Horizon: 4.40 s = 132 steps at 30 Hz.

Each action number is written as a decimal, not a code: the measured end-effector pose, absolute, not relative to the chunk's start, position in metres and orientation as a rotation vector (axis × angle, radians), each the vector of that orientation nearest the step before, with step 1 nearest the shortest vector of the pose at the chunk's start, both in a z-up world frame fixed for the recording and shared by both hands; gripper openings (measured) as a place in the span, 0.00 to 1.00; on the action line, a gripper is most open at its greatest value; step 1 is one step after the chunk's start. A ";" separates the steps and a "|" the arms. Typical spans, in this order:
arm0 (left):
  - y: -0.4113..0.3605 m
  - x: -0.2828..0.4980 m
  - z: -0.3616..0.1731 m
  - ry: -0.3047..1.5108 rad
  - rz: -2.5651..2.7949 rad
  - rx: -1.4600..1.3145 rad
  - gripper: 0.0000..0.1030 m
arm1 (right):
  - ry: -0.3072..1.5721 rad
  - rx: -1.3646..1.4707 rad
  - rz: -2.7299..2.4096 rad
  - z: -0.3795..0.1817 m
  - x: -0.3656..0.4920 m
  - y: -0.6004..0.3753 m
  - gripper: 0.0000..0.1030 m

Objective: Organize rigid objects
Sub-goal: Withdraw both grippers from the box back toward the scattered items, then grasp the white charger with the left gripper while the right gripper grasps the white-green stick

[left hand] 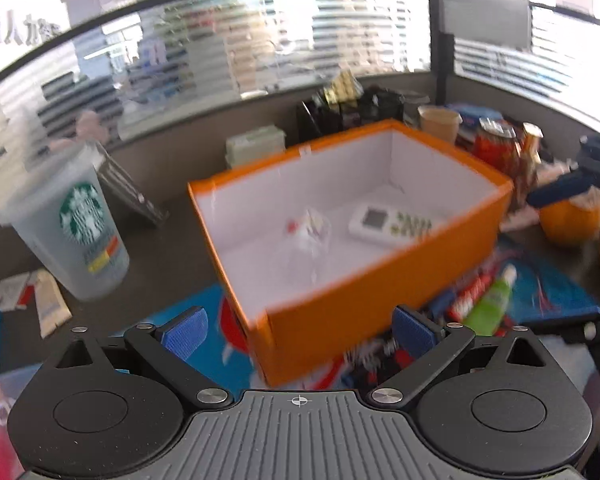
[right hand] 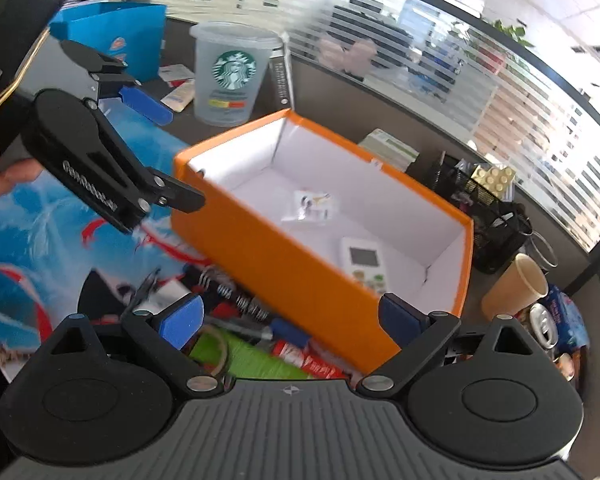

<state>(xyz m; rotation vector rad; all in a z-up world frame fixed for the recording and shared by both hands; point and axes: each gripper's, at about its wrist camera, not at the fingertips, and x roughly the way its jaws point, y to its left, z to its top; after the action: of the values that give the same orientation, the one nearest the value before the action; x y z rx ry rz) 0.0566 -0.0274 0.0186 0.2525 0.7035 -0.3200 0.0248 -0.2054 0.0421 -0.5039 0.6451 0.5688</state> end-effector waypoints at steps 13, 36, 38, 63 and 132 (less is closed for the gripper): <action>-0.014 0.020 -0.021 0.696 -0.321 0.201 0.97 | 0.543 -0.514 0.695 -0.039 -0.018 -0.209 0.92; 0.010 -0.004 -0.056 0.866 -0.270 -0.023 0.97 | 0.631 -0.107 0.539 -0.074 -0.037 -0.197 0.18; 0.002 -0.007 -0.055 0.860 -0.285 -0.009 0.97 | 0.619 -0.115 0.533 -0.074 -0.038 -0.203 0.18; -0.076 -0.004 -0.053 0.735 -0.343 0.224 0.59 | 0.581 0.000 0.553 -0.075 -0.043 -0.255 0.18; -0.033 0.002 -0.021 0.545 -0.182 0.296 0.35 | 0.465 -0.238 0.529 -0.056 -0.054 -0.223 0.18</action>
<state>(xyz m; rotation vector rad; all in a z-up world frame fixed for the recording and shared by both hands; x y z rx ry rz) 0.0021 -0.0327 -0.0215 0.2957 0.5449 -0.1819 -0.0539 -0.2228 -0.0559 -0.2382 0.4647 0.5290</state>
